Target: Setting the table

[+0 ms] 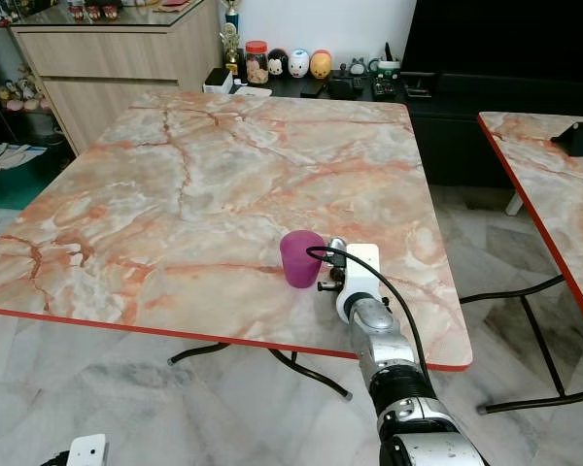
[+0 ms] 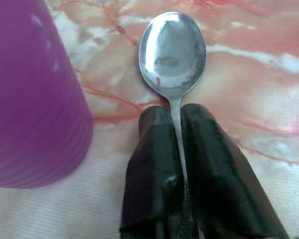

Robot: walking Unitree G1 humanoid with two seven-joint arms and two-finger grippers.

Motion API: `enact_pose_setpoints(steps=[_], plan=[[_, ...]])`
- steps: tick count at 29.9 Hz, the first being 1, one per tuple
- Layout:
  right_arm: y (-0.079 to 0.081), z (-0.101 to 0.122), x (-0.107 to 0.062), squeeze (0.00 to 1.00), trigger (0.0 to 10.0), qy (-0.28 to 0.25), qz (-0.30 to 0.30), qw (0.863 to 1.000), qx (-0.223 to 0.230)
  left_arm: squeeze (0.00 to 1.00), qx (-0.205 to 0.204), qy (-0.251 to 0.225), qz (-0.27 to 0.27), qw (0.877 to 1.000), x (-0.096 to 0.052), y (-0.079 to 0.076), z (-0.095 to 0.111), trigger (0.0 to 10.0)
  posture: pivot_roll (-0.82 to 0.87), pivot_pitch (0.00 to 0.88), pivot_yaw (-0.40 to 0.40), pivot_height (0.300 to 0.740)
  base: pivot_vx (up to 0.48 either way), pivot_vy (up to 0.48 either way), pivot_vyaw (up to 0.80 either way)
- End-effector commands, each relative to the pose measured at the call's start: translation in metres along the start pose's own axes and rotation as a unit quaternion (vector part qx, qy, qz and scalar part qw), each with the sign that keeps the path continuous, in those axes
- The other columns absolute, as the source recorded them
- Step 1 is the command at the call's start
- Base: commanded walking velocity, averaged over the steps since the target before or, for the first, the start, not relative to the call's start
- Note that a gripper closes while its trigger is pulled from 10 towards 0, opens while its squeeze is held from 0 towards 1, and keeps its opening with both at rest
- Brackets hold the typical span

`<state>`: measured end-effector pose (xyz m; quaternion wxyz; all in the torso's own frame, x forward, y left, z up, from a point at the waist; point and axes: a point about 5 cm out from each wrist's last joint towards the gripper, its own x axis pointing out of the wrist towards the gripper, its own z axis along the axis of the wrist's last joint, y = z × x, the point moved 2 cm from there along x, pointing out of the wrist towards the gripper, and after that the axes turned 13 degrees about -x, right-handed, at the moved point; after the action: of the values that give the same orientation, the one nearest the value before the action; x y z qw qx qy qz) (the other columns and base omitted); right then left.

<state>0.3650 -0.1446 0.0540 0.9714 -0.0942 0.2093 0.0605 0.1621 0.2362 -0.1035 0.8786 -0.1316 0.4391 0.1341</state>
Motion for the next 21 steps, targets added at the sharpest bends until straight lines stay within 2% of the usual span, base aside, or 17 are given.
enact_pose_setpoints(steps=[1, 5, 6, 7, 8, 12, 15, 19, 21], plan=[[0.003, 0.003, 0.000, 0.00, 0.0, -0.010, 0.002, 1.000, -0.005, 0.00, 0.006, 0.015, 0.007, 1.000, -0.002, 0.008, -0.006, 10.0, -0.04, 0.000, 0.010, 0.720, 0.000, 0.000, 0.00], [0.002, 0.006, 0.000, 0.00, 0.0, -0.023, -0.003, 1.000, -0.013, 0.00, 0.007, 0.015, 0.007, 1.000, -0.003, 0.012, -0.006, 10.0, -0.04, 0.000, 0.011, 0.720, 0.000, 0.000, 0.00], [-0.001, 0.008, -0.002, 0.00, 3.8, -0.035, -0.012, 0.999, -0.020, 0.00, 0.007, 0.014, 0.008, 1.000, -0.004, 0.015, -0.006, 10.0, -0.04, 0.000, 0.011, 0.720, 0.000, 0.000, 0.00], [-0.001, 0.008, -0.002, 0.00, 3.8, -0.035, -0.012, 0.999, -0.020, 0.00, 0.007, 0.014, 0.008, 1.000, -0.004, 0.015, -0.006, 10.0, -0.04, 0.000, 0.011, 0.720, 0.000, 0.000, 0.00], [-0.002, 0.009, -0.002, 0.00, 9.9, -0.039, -0.017, 0.999, -0.021, 0.00, 0.007, 0.014, 0.008, 1.000, -0.004, 0.016, -0.006, 10.0, -0.05, 0.000, 0.011, 0.720, 0.000, 0.000, 0.00], [-0.009, 0.010, -0.006, 0.00, 10.0, -0.052, -0.038, 0.997, -0.037, 0.00, 0.010, 0.013, 0.003, 1.000, -0.004, 0.010, -0.009, 10.0, -0.05, 0.000, 0.013, 0.720, 0.000, 0.000, 0.00], [-0.023, 0.019, -0.011, 0.00, 10.0, -0.083, -0.076, 0.992, -0.052, 0.00, 0.013, 0.012, -0.004, 1.000, -0.002, 0.000, -0.011, 10.0, -0.05, 0.000, 0.013, 0.720, 0.000, 0.000, 0.00], [-0.030, 0.026, -0.014, 0.00, 10.0, -0.105, -0.097, 0.988, -0.057, 0.00, 0.014, 0.010, -0.005, 1.000, -0.002, -0.003, -0.011, 10.0, -0.05, 0.000, 0.013, 0.720, 0.000, 0.000, 0.00], [-0.039, 0.041, -0.022, 0.00, 10.0, -0.153, -0.123, 0.979, -0.057, 0.00, 0.016, 0.008, -0.005, 1.000, -0.001, -0.005, -0.009, 10.0, -0.05, 0.000, 0.011, 0.720, 0.000, 0.000, 0.00]])
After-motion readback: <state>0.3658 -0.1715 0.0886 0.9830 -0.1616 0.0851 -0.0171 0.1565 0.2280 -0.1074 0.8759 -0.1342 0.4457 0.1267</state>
